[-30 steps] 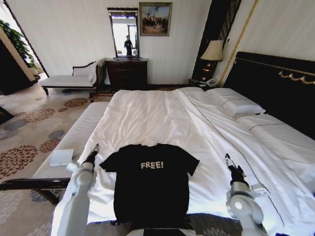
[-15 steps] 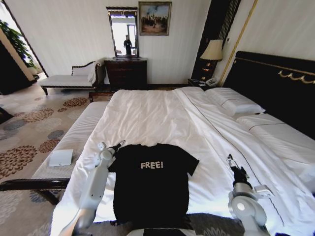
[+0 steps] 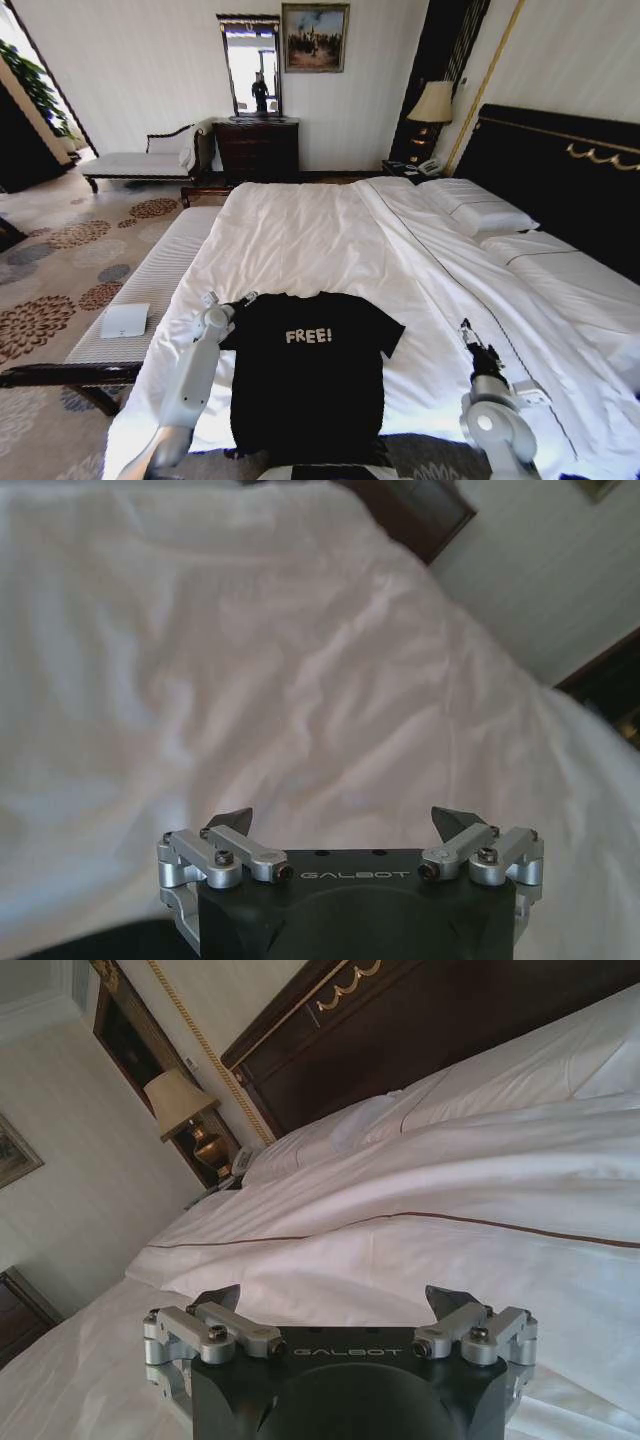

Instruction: Fold the clothes on the bed.

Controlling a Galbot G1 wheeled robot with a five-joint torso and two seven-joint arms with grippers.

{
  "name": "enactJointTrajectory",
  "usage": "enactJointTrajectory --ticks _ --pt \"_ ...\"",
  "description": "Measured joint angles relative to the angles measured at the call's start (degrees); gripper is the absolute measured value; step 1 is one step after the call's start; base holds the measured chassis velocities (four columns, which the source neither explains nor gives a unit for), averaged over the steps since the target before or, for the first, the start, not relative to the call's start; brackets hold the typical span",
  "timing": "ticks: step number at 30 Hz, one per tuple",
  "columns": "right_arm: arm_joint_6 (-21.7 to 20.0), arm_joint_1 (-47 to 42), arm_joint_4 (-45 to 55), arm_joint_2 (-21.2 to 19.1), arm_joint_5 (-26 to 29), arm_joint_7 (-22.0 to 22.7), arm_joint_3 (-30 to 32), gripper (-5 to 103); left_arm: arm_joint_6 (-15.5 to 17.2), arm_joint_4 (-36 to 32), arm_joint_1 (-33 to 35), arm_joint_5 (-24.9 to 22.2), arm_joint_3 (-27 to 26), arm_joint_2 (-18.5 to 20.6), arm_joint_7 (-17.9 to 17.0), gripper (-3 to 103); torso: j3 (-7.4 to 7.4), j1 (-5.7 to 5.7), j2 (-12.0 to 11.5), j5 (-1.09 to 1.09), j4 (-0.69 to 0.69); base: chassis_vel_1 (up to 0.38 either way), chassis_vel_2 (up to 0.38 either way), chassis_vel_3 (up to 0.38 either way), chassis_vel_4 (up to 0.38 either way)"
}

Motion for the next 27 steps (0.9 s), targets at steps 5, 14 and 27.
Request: enactJointTrajectory --ticks 5,14,27 --pt "0.0 -0.3 -0.1 0.4 -0.4 0.0 -0.4 100 -1.3 -2.0 2.0 -1.2 -0.9 1.9 2.0 100 0.0 -0.01 0.0 -0.01 0.01 0.0 0.0 0.0 0.0" --pt "0.0 -0.9 0.4 1.0 -0.9 0.0 -0.6 100 2.0 -11.5 8.6 -6.0 -2.8 2.4 -0.2 100 0.0 -0.01 0.0 -0.01 -0.01 0.0 0.0 0.0 0.0" --pt "0.1 -0.5 0.2 0.9 -0.7 -0.1 0.0 100 -4.0 -30.0 34.8 -8.4 -7.7 2.4 -6.2 100 -0.01 -0.02 0.0 0.0 0.02 0.0 0.0 0.0 0.0"
